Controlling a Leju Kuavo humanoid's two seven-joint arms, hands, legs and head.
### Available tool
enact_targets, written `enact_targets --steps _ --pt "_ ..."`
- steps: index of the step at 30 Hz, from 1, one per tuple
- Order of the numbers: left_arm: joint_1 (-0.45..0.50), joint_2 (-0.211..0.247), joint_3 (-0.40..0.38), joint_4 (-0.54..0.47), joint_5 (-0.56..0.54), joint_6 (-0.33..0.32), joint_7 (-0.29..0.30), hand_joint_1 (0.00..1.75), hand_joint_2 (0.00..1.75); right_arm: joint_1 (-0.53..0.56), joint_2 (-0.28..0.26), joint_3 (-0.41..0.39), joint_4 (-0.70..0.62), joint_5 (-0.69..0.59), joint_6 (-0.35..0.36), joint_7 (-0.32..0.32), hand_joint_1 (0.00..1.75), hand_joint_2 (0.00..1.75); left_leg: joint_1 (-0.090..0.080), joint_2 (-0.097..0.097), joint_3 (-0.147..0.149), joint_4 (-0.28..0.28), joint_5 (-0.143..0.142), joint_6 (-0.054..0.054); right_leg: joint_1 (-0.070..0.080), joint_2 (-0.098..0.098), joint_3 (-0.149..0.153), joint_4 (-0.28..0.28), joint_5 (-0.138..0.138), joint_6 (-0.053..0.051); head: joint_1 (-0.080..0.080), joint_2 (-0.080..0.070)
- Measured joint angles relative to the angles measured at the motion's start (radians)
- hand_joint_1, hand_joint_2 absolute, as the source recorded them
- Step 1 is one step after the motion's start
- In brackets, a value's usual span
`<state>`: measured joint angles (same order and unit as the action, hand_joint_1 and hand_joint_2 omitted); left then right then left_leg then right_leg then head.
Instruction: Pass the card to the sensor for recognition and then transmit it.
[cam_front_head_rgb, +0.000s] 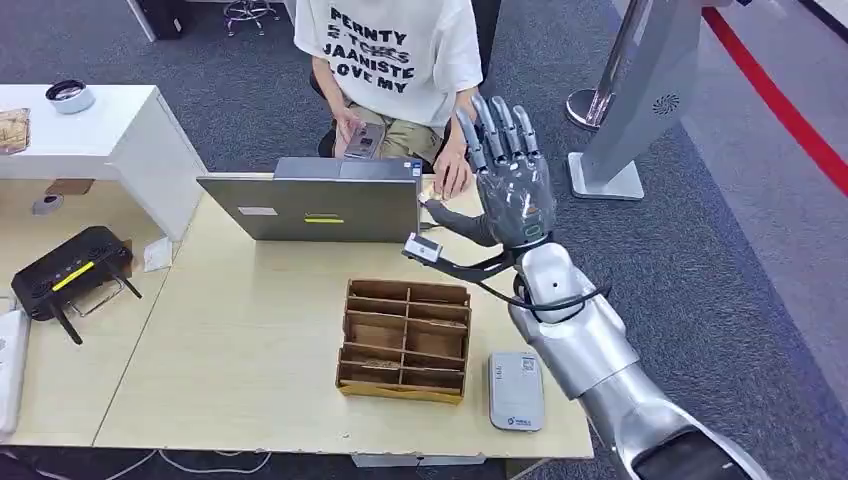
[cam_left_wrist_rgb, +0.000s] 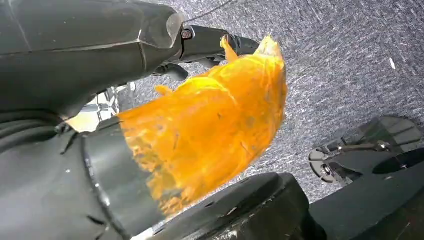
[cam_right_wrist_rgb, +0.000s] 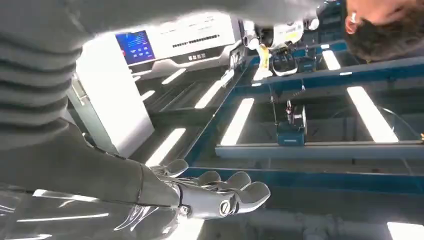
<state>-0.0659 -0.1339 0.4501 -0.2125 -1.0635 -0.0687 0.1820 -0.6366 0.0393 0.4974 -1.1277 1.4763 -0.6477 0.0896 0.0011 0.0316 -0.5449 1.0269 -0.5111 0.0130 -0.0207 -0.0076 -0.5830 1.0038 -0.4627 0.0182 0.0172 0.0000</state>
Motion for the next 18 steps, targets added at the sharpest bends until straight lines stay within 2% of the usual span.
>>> enact_targets --steps 2,3,6,8,11,13,15,17,18 --pt "0.000 0.000 0.000 0.000 0.002 0.000 0.000 0.00 0.00 0.005 0.000 -0.005 -0.012 -0.015 0.000 -0.010 0.00 0.00 0.000 0.000 0.000 0.000 0.000 0.000 0.000 0.000 0.000 0.000 0.000 0.000 0.000 0.000" --pt "0.000 0.000 0.001 0.000 0.005 0.002 0.000 0.00 0.00 0.015 0.004 -0.011 -0.023 -0.058 0.000 -0.036 0.00 0.00 0.000 0.000 0.000 0.000 0.000 0.000 0.000 0.000 0.000 0.000 0.000 0.000 0.000 0.000" --pt "0.007 -0.001 0.019 0.000 0.026 0.014 0.000 0.00 0.00 0.106 0.042 -0.059 -0.136 -0.314 0.000 -0.148 0.00 0.00 0.000 -0.001 0.000 0.000 0.000 0.000 0.000 -0.001 0.000 0.000 0.000 0.000 0.000 0.000" --pt "0.012 -0.003 0.035 0.000 0.045 0.022 0.005 0.00 0.00 0.183 0.065 -0.076 -0.235 -0.501 0.003 -0.196 0.00 0.00 0.000 -0.001 0.000 0.000 0.000 0.000 0.001 -0.001 0.000 0.000 -0.001 0.000 0.001 0.000" --pt "0.019 -0.008 0.068 0.000 0.076 0.033 0.011 0.00 0.00 0.304 0.086 -0.077 -0.395 -0.954 0.040 -0.255 0.00 0.00 0.000 -0.002 -0.002 -0.001 -0.001 -0.001 0.001 -0.002 -0.001 0.000 -0.003 -0.001 0.000 0.000" --pt "0.023 -0.010 0.095 0.000 0.098 0.042 0.017 0.00 0.00 0.376 0.085 -0.079 -0.493 -1.369 0.141 -0.244 0.00 0.00 0.000 -0.002 -0.002 -0.001 -0.002 0.000 0.001 -0.002 -0.001 0.000 -0.004 -0.001 0.001 0.000" --pt "0.026 -0.011 0.124 0.000 0.114 0.050 0.020 0.00 0.00 0.426 0.069 -0.080 -0.529 -1.732 0.270 -0.182 0.00 0.00 0.000 0.000 -0.001 -0.001 -0.003 -0.001 0.000 -0.001 -0.002 0.000 -0.003 -0.001 0.000 0.000" --pt "0.026 -0.010 0.147 0.000 0.116 0.053 0.020 0.00 0.00 0.462 0.026 -0.063 -0.548 -1.973 0.391 -0.173 0.00 0.00 0.000 -0.001 -0.002 -0.001 -0.003 -0.001 0.000 -0.002 -0.001 0.000 -0.003 0.000 0.000 0.000" --pt "0.028 -0.010 0.154 0.000 0.115 0.054 0.019 0.00 0.00 0.470 0.001 -0.051 -0.555 -2.035 0.430 -0.179 0.00 0.00 0.000 -0.001 -0.002 0.000 -0.002 0.000 0.000 -0.002 -0.001 0.000 -0.003 0.000 0.000 0.000"
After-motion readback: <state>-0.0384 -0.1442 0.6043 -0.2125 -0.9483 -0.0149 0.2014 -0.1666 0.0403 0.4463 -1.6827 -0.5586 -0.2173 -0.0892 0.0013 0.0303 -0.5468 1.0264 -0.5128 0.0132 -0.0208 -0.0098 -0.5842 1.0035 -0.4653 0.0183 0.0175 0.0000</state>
